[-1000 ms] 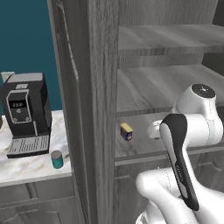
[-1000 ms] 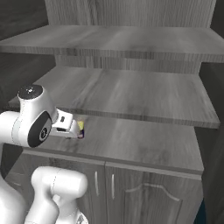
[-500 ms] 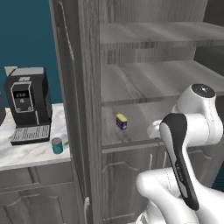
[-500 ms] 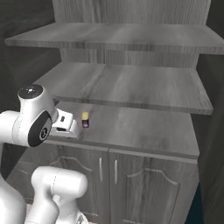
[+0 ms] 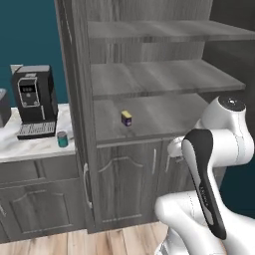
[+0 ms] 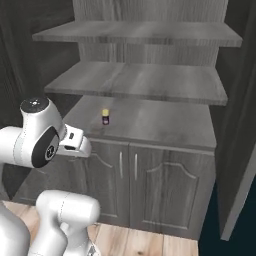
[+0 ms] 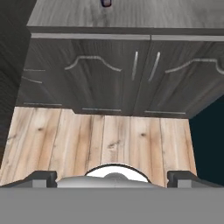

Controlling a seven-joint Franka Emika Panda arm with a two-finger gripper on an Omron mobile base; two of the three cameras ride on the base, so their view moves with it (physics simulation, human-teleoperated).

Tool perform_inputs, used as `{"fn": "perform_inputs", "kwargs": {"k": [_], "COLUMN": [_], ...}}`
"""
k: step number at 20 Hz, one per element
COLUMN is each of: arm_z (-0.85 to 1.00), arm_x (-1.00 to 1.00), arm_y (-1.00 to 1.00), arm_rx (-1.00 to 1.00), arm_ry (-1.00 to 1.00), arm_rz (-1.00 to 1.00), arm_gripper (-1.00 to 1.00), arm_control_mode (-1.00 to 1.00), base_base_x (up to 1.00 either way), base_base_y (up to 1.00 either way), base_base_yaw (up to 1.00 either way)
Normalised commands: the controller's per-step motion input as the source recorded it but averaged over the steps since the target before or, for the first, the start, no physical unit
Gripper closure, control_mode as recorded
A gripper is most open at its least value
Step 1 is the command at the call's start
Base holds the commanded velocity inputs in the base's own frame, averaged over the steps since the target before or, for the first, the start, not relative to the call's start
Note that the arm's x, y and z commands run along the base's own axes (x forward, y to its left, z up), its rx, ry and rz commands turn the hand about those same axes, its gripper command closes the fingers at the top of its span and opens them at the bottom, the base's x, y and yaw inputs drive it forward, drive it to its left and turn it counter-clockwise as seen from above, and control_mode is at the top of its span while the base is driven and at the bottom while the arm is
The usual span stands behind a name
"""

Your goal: Restock the canned food cabinet by taking the new fresh canned food from the counter and placing it in the cabinet. Then, take the old canned food from the cabinet and place it on the counter.

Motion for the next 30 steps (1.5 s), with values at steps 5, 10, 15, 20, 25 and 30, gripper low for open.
{"fn": "perform_inputs", "kwargs": {"k": [5,10,15,20,25,30], "arm_z": [0.0,0.0,0.0,0.0,0.0,0.0], "arm_x": [0.0,0.0,0.0,0.0,0.0,0.0], "arm_y": [0.0,0.0,0.0,0.0,0.0,0.0], "arm_rx": [0.0,0.0,0.0,0.0,0.0,0.0], "arm_ry": [0.0,0.0,0.0,0.0,0.0,0.0], "arm_rz": [0.0,0.0,0.0,0.0,0.0,0.0], "arm_gripper": [-1.0,-1.0,-1.0,-1.0,-1.0,-1.0], "arm_control_mode": [1.0,1.0,1.0,1.0,1.0,1.0], "base_base_x": [-0.75,-0.72,-0.62,-0.58,-0.51,-0.46], "base_base_y": [-0.26,-0.17,-0.03,0.0,0.0,0.0], "base_base_yaw": [0.0,0.0,0.0,0.0,0.0,0.03]}}
